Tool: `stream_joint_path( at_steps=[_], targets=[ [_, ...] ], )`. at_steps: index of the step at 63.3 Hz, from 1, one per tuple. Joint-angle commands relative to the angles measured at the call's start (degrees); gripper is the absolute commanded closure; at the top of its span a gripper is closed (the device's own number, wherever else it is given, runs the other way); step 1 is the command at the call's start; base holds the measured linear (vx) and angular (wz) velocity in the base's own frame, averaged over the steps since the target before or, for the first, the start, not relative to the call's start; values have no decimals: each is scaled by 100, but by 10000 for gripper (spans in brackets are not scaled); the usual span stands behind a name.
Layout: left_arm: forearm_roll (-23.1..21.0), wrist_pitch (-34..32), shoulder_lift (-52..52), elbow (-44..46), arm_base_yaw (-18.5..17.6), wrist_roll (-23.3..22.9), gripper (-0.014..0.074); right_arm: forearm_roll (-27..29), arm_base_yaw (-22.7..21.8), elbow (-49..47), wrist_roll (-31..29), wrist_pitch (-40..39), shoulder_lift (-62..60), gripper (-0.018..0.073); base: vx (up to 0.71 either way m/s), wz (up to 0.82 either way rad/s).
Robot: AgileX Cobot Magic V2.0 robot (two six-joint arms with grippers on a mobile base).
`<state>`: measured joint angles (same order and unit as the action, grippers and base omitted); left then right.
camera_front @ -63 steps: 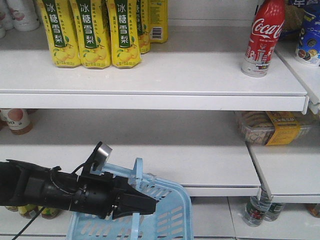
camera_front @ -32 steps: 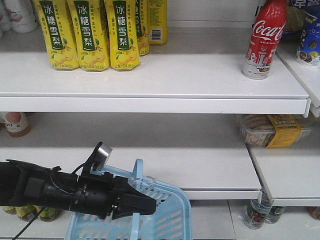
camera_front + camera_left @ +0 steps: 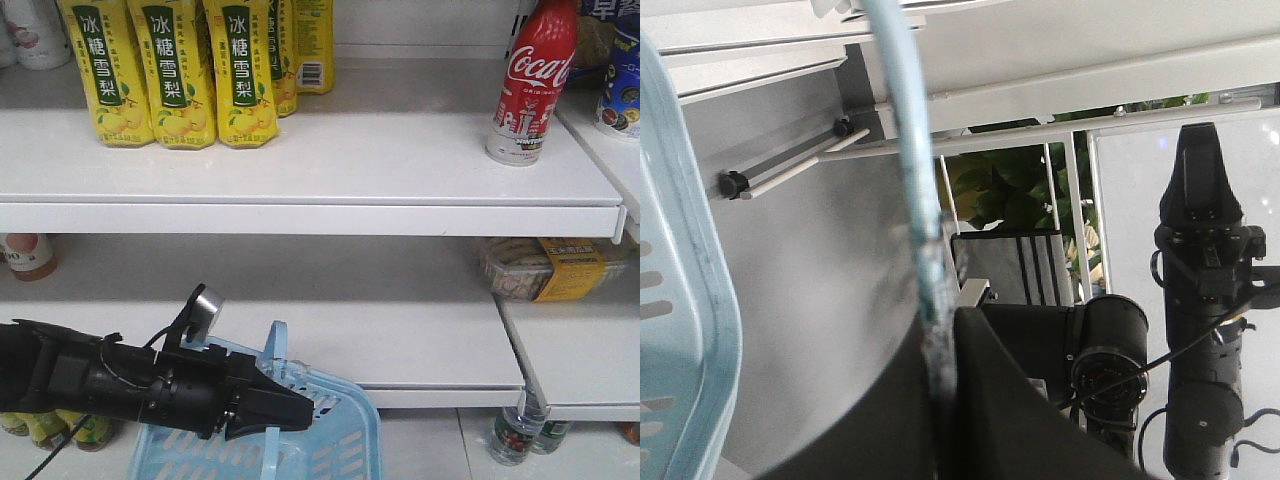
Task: Place coke in basket with both arms
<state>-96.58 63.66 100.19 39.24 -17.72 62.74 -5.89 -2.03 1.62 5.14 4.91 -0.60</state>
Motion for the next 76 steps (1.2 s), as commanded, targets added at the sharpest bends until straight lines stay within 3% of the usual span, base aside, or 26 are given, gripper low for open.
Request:
stream_joint_path(
  at_steps=[1,76],
  targets=[
    [-541,399,-299,107,-20,74,603,-47,-16,57,-26,-406,-105,567,2,0],
    [-541,399,-299,107,-20,74,603,-78,-16,57,-48,-406,-105,567,1,0]
  ],
)
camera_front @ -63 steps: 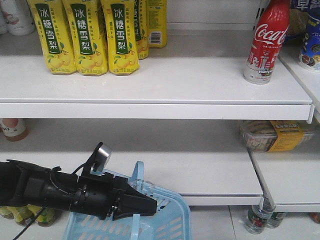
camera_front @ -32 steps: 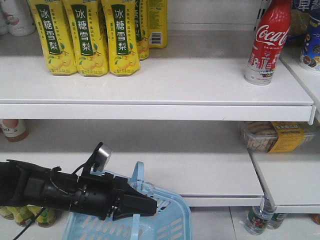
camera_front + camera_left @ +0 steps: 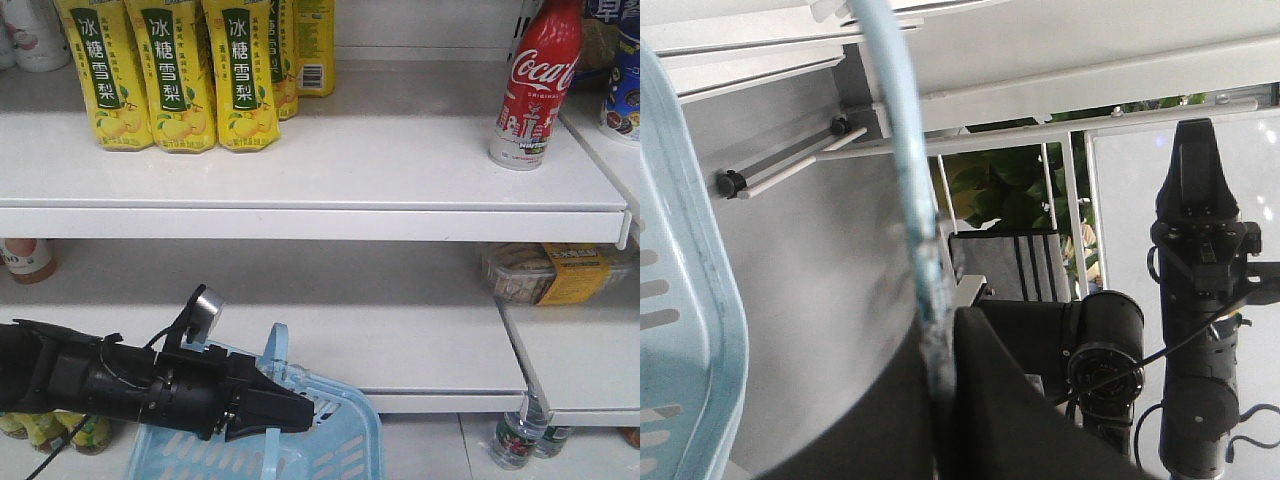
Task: Place coke in basket with both arms
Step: 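Raise the open right gripper toward the red Coca-Cola bottle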
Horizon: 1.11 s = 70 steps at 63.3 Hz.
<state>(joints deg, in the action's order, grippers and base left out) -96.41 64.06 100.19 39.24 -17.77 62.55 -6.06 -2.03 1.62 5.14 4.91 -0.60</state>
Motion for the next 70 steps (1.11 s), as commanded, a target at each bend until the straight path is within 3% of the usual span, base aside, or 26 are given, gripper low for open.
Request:
stream_joint_path(
  at_steps=[1,22,34,55,70],
  targets=[
    [-558,359,-299,107,-15,92,603,-61,-16,57,-48,-406,-105,567,0,0],
    [-558,359,-299,107,-15,92,603,-61,-16,57,-48,-412,-105,567,0,0],
    [-558,359,-299,107,-15,92,603,-64,-16,-8,-54,-874,-100,567,0,0],
    [-558,359,-299,107,-15,92,603,27,-16,-1217,-25,-72,840,567,0,0],
    [-558,359,-299,107,-15,92,603,205,-16,-2078,-10,63,1900,567,0,0]
  ],
)
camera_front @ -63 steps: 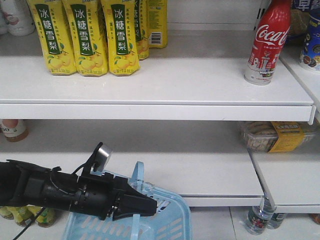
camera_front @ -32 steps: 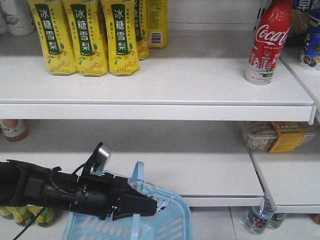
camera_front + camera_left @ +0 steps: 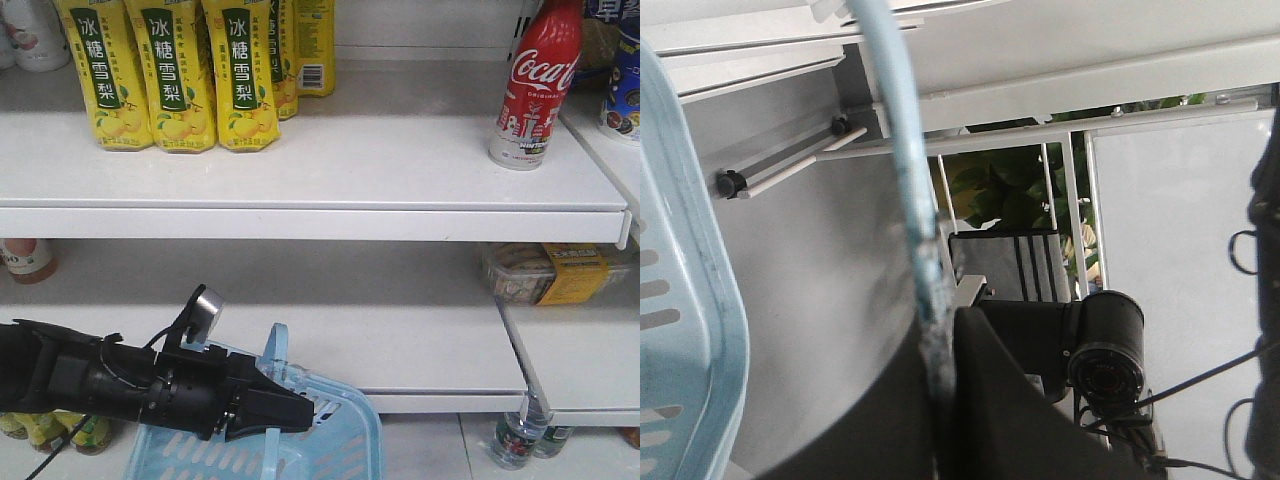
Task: Place coke in basket with both arms
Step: 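Raise the open right gripper toward the red Coca-Cola bottle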
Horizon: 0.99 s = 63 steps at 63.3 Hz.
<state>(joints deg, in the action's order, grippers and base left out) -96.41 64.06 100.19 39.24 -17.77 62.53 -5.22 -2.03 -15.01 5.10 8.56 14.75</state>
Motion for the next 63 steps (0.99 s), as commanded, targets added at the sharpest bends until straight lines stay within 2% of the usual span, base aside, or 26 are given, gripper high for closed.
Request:
stream_joint_path(
  at_steps=[1,8,38,46,63],
  targets=[
    [-558,359,-299,107,-15,94,603,169,-16,-450,0,-296,409,567,0,0],
    [-558,359,-299,107,-15,94,603,522,-16,-585,-6,-423,637,567,0,0],
    [-558,359,-299,107,-15,94,603,373,-16,-546,-70,-518,715,541,0,0],
    [-558,359,-299,107,-15,94,603,154,-16,-552,-69,-518,715,488,0,0],
    [-558,359,-299,107,-15,94,603,154,-16,-552,-69,-573,715,296,0,0]
  ],
)
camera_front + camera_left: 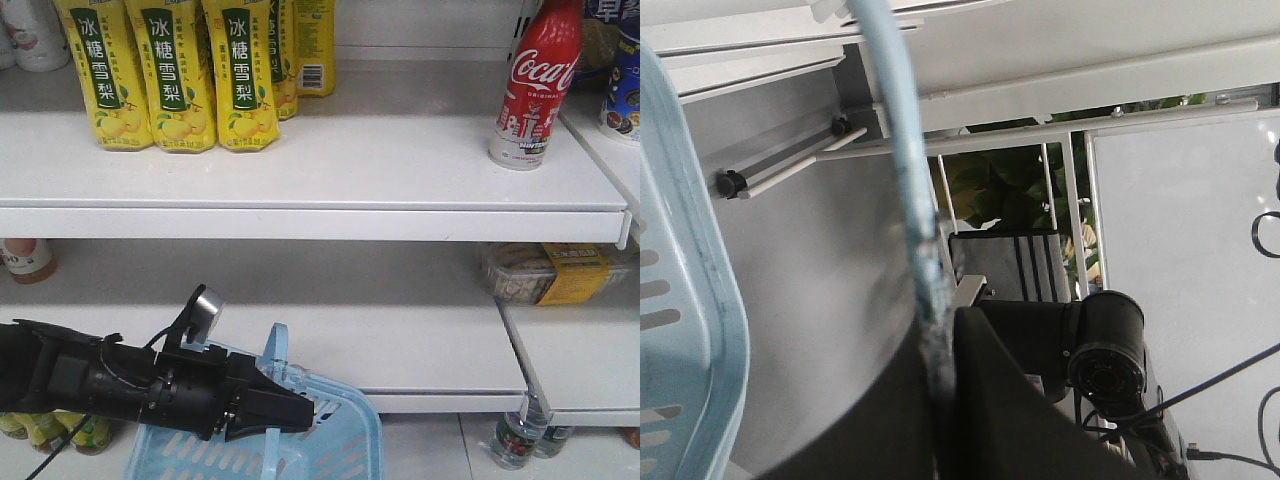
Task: Place coke in basket with both arms
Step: 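Raise the open right gripper toward the red Coca-Cola bottle, then close the right gripper around the Coca-Cola bottle neck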
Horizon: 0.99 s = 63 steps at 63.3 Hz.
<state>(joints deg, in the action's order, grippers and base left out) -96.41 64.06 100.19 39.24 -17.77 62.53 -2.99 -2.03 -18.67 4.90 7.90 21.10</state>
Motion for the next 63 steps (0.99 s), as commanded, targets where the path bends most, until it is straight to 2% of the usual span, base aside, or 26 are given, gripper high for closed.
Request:
stream_joint_path(
  at_steps=[1,17,26,40,51,63],
  targets=[
    [-558,359,-299,107,-15,94,603,-69,-16,-186,-49,-525,81,280,0,0],
    [-558,359,-299,107,-15,94,603,-69,-16,-186,-49,-663,81,113,0,0],
    [-558,359,-299,107,-15,94,603,-63,-16,-186,-49,-670,81,67,0,0],
    [-558,359,-299,107,-15,94,603,-26,-16,-186,-23,-751,81,45,0,0],
    [-558,359,-299,107,-15,94,603,4,-16,-207,-5,-1118,81,48,0,0],
    [-558,359,-299,107,-15,94,603,-45,26,-692,-12,-1112,225,48,0,0]
  ],
)
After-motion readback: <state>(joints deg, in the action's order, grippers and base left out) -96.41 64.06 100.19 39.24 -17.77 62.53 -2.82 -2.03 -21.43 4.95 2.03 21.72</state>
